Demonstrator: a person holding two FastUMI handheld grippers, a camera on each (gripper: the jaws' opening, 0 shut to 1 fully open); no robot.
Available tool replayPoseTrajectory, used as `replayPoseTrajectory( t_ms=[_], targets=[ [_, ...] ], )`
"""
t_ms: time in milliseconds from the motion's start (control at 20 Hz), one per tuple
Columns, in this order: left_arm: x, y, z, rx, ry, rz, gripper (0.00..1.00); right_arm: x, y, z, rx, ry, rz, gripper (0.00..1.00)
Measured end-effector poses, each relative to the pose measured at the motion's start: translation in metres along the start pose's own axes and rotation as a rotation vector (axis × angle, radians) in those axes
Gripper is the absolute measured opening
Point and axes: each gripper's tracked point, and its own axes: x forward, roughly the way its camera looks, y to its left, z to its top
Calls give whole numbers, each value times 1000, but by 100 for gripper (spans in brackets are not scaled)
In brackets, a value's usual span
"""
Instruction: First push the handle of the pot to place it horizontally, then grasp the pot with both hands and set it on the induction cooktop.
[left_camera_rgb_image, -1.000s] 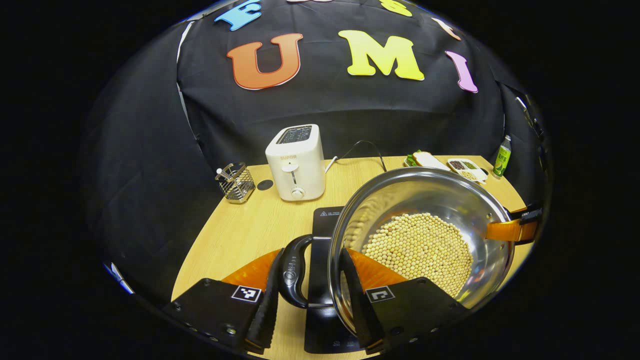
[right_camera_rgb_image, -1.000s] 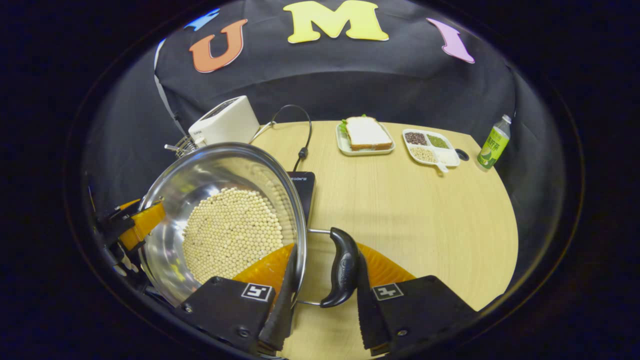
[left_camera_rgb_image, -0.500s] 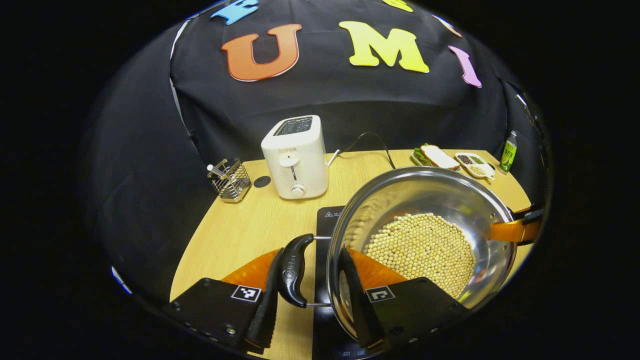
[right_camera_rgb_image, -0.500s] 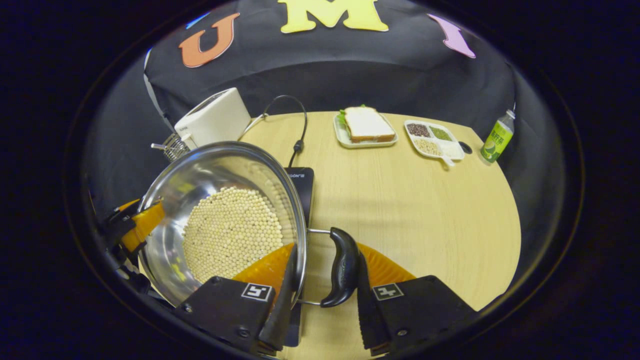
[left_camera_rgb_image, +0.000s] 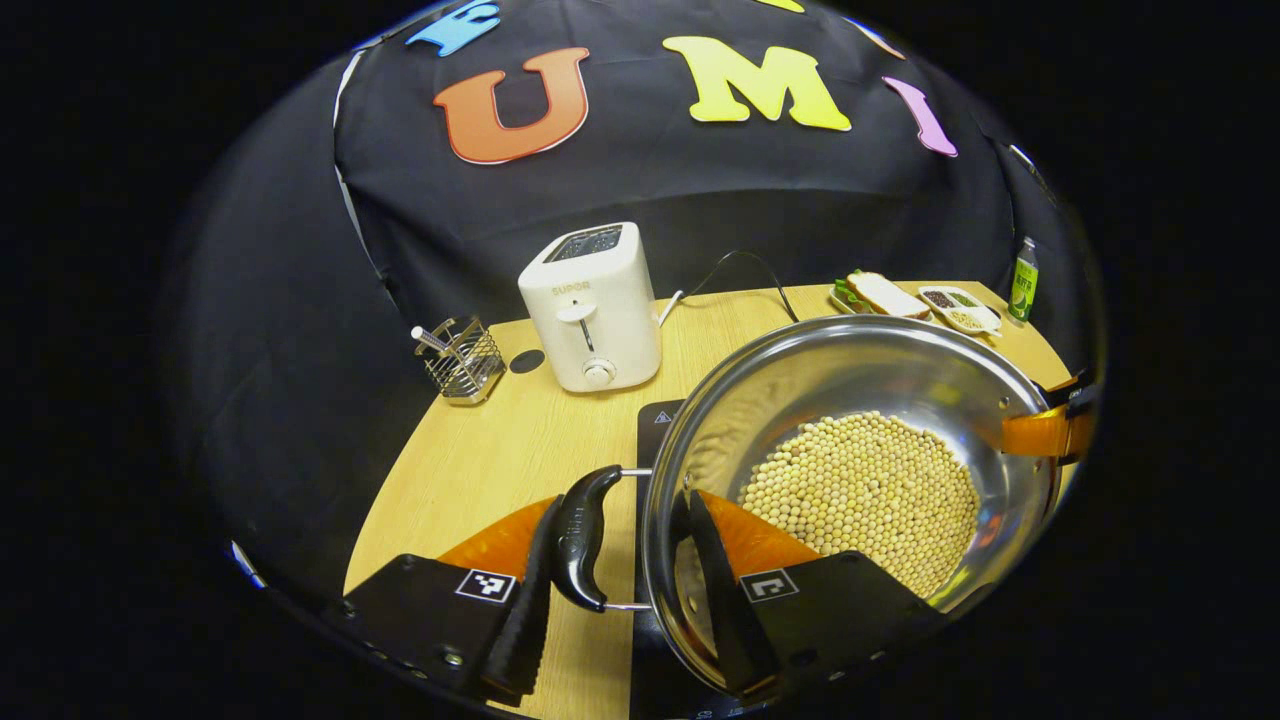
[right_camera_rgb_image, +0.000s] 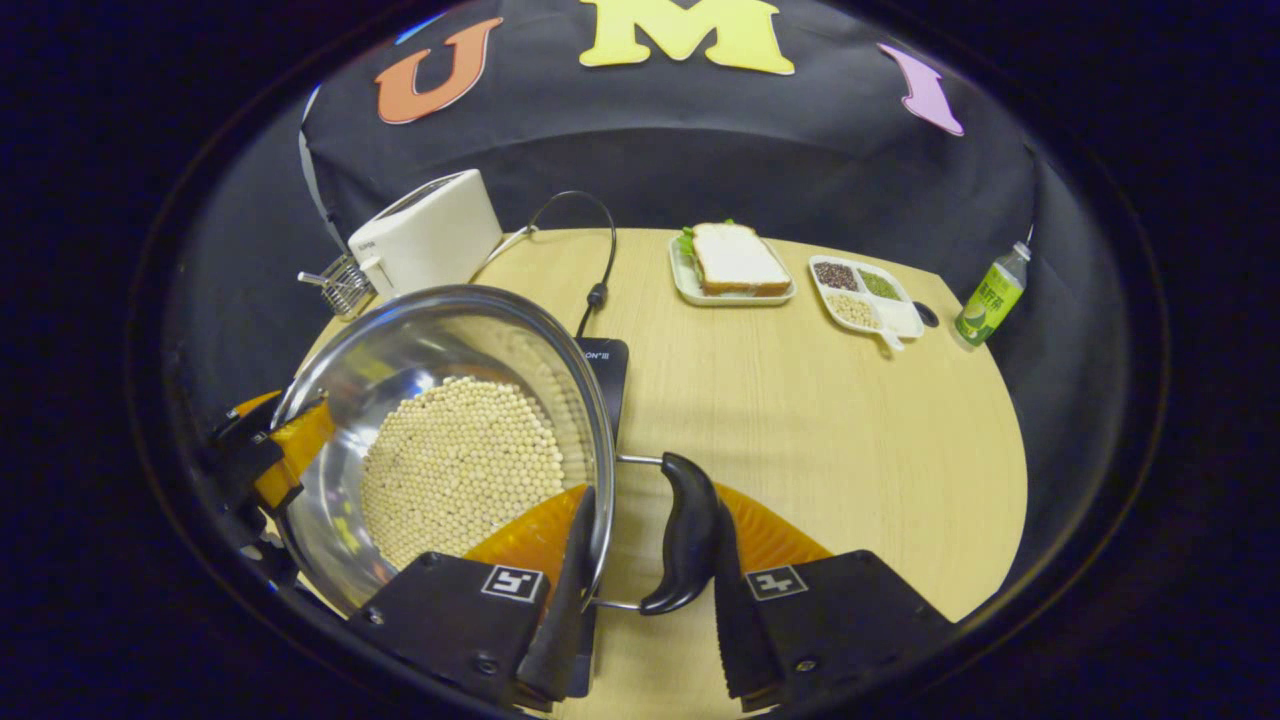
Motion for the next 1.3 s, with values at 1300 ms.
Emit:
replayPoseTrajectory(
  t_ms=[1300],
  targets=[
    [-53, -6, 49, 23, -174, 48, 97, -51, -5, 21, -88, -212, 30, 76]
  ],
)
